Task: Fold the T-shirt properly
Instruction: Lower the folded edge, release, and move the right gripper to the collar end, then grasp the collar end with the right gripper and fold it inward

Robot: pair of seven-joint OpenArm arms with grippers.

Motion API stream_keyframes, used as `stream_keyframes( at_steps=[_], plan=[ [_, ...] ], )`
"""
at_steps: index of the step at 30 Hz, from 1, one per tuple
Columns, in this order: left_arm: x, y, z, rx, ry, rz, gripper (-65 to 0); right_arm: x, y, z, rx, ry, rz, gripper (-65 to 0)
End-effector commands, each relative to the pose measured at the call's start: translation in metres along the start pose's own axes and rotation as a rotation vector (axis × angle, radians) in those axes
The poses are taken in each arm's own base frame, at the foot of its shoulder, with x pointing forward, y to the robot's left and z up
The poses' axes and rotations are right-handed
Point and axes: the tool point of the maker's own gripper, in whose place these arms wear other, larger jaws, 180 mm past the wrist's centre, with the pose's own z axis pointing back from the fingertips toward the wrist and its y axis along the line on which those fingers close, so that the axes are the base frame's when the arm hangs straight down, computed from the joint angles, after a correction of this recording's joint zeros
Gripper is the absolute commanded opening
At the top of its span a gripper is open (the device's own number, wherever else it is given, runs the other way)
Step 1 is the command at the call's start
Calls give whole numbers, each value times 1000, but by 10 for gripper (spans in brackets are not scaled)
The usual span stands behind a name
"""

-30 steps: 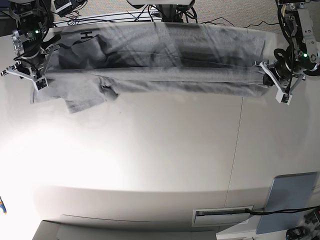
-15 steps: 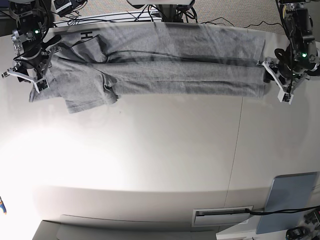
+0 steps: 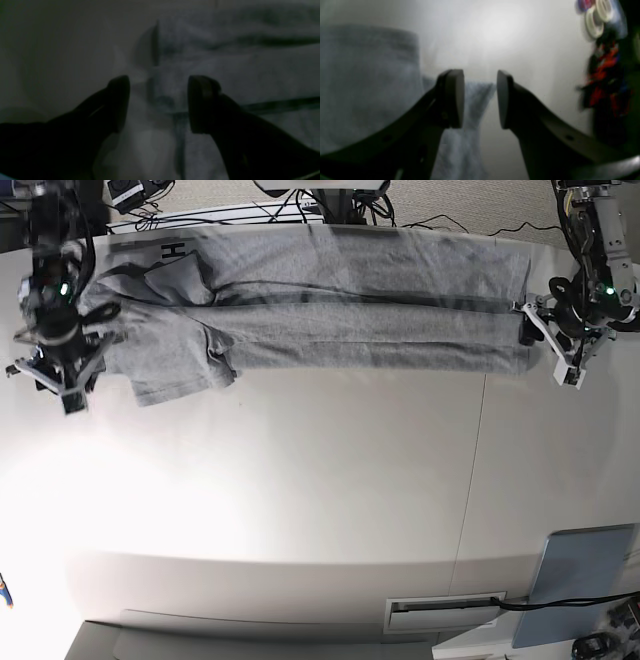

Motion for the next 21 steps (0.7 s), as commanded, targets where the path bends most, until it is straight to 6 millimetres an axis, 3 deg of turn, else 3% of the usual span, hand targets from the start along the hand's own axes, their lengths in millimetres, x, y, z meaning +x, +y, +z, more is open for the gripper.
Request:
stream_keyframes(
  at_steps=[1,9,21],
  plan=[
    [12,3,6,-1,-37,-3,-276,16,-8,-4,-5,-37,-22,-429],
    [13,-1,6,-20,-46,8,-276,19,22,-48,174,41,-194,-429],
    [13,-1,6,-20,-46,8,-276,-16,49,-89,267,198,-265,-429]
  ],
)
